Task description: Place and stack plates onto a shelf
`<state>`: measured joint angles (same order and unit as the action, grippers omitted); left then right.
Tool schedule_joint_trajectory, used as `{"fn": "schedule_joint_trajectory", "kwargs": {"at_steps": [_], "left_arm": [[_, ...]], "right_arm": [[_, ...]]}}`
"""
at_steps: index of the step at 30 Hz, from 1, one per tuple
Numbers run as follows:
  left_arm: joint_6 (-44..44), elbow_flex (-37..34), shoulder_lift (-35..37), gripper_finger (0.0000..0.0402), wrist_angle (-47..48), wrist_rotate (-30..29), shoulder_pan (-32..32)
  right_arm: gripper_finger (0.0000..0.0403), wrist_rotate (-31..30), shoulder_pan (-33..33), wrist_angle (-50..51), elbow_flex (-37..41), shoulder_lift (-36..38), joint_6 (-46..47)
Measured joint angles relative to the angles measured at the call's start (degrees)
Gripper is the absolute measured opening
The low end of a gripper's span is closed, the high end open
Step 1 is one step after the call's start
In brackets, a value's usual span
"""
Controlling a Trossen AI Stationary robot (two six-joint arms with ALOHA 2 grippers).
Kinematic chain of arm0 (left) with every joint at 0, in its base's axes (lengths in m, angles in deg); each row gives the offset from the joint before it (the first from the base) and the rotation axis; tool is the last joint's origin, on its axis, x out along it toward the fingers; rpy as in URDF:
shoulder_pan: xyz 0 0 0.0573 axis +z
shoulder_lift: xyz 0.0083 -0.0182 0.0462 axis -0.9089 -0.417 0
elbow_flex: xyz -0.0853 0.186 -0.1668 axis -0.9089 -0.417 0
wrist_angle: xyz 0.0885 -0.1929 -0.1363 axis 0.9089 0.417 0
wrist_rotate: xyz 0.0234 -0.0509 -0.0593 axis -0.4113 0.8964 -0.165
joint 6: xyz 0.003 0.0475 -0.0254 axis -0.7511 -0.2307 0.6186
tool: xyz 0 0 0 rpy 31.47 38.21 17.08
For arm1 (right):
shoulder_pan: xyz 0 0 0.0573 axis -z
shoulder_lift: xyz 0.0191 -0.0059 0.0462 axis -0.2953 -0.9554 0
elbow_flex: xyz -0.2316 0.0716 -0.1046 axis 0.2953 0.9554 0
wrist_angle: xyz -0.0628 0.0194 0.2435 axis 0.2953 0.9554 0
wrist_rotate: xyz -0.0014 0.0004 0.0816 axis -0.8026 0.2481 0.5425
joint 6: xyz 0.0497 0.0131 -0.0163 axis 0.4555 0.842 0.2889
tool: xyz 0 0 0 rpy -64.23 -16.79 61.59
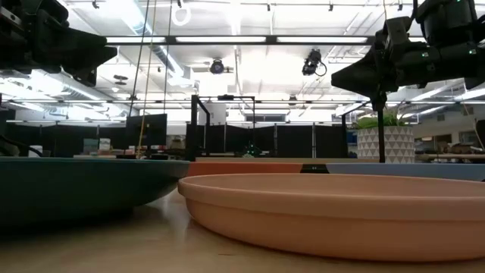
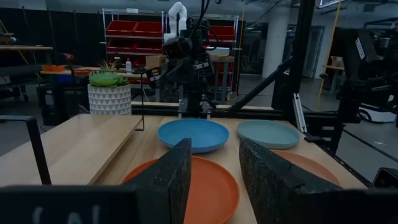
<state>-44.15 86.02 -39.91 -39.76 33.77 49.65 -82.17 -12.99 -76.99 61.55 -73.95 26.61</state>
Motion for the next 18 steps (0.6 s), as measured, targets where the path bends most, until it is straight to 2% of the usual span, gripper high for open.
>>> {"fn": "schedule_joint_trajectory", "kwargs": {"at_steps": [13,18], "left_arm": [[0.0,0.0,0.0,0.0142,-0.1,0.0,0.0],[0.0,0.0,0.0,0.0142,-5.7,0.0,0.0]], "right_arm": [[0.0081,-0.9,0.3,-1.8,0.0,0.0,0.0],[0.0081,-1.0,0.4,-4.4,0.0,0.0,0.4]]}}
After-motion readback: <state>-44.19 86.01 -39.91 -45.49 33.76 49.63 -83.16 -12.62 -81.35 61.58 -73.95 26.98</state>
